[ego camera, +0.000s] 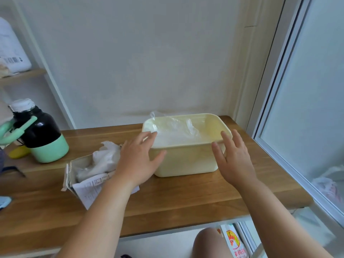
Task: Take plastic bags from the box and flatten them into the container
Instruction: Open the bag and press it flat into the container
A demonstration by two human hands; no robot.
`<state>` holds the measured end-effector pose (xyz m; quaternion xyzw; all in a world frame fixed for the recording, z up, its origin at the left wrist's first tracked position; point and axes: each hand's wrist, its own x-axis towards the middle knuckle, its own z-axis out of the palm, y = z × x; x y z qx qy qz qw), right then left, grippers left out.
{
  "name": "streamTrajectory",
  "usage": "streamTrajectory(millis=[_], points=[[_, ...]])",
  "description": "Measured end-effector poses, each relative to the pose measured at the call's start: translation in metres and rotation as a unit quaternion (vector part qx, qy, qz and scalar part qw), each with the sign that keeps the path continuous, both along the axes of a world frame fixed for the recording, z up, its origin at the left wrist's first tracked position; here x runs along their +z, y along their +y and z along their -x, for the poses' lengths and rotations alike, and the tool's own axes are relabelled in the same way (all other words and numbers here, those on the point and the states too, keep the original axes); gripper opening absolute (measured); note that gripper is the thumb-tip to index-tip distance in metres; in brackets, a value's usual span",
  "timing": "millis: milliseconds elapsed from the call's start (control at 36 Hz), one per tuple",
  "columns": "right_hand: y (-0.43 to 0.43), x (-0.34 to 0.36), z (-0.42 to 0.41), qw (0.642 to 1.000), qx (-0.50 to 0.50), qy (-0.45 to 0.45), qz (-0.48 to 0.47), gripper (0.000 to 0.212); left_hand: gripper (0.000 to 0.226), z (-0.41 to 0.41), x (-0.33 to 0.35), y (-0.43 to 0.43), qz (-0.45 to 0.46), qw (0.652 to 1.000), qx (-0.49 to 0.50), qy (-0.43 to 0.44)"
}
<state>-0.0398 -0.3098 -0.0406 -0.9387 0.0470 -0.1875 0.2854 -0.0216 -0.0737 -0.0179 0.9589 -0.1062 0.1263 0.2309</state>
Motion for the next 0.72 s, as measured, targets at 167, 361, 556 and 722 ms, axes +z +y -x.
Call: streamTrajectory(millis=[167,361,556,722], points=[[0.004,-0.003,0.013,0.999,0.008,-0.020,-0.039,0.069,0.060,0.014,-0.006,0.005,-0.001,1.000,-0.010,-0.016],[0.007,0.001,0.022,0.999,0.018,-0.036,-0.029,0.074,0.062,0.012,-0.011,0.008,-0.085,0.996,0.003,-0.026],[-0.001,0.015,0.013,0.996,-0.007,-0.090,0.016,0.045,0.071,0.008,-0.008,-0.001,-0.050,0.994,-0.006,-0.102],[-0.002,0.020,-0.001,0.989,0.042,-0.108,0.089,0.025,0.052,0.005,0.002,-0.013,0.017,0.986,-0.076,-0.147]])
